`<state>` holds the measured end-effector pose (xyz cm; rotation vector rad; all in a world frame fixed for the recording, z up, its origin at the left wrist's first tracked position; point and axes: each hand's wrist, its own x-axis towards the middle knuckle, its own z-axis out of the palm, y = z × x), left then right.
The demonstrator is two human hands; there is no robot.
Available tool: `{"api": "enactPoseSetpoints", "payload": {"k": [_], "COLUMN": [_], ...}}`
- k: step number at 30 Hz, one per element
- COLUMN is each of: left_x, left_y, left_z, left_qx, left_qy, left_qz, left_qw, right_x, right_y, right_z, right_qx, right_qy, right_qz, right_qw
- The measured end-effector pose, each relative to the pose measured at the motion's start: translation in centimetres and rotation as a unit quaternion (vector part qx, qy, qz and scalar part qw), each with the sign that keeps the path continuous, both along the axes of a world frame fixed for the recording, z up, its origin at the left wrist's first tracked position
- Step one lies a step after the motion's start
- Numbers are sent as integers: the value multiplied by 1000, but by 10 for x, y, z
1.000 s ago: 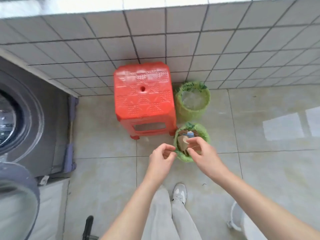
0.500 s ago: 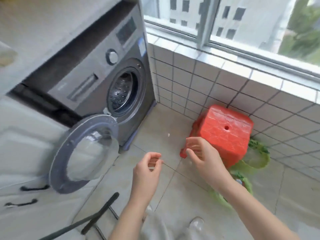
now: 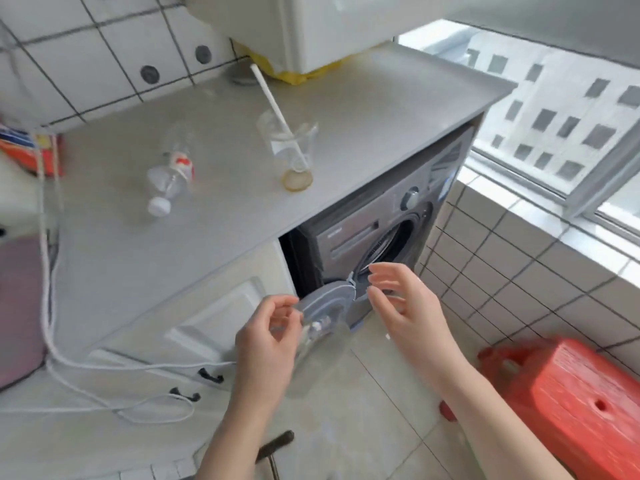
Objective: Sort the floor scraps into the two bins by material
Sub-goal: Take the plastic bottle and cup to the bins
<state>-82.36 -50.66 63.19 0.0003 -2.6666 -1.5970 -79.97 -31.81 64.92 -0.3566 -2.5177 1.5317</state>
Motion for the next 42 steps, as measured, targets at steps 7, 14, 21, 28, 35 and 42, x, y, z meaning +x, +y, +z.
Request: {"api": "enactPoseSetpoints", "payload": {"k": [7, 14, 21, 28, 35, 42], "left_x": [-72, -152, -226, -262, -261, -226], "left_y": [-32, -47, -83, -104, -100, -92], "left_z": [27, 41, 46, 31, 28, 37], "left_qx": [11, -55, -233, -236, -169, -79], "left_qy": [50, 116, 207, 93, 45, 49], "left_qz": [77, 148, 237, 222, 236, 234], "left_qw": [996, 981, 920, 941, 956, 968], "right_x": [-89, -183, -247, -265, -268, -249], "right_y": [-18, -16, -20, -29, -32, -30], "right_z": [19, 30, 28, 19, 18, 27], "right_qx": [2, -22, -39, -78, -76, -69], "right_qy": [17, -12, 13, 54, 65, 90], "right_qz": [42, 68, 115, 121, 118, 113], "right_qw": [999, 997, 992, 988, 988, 987]}}
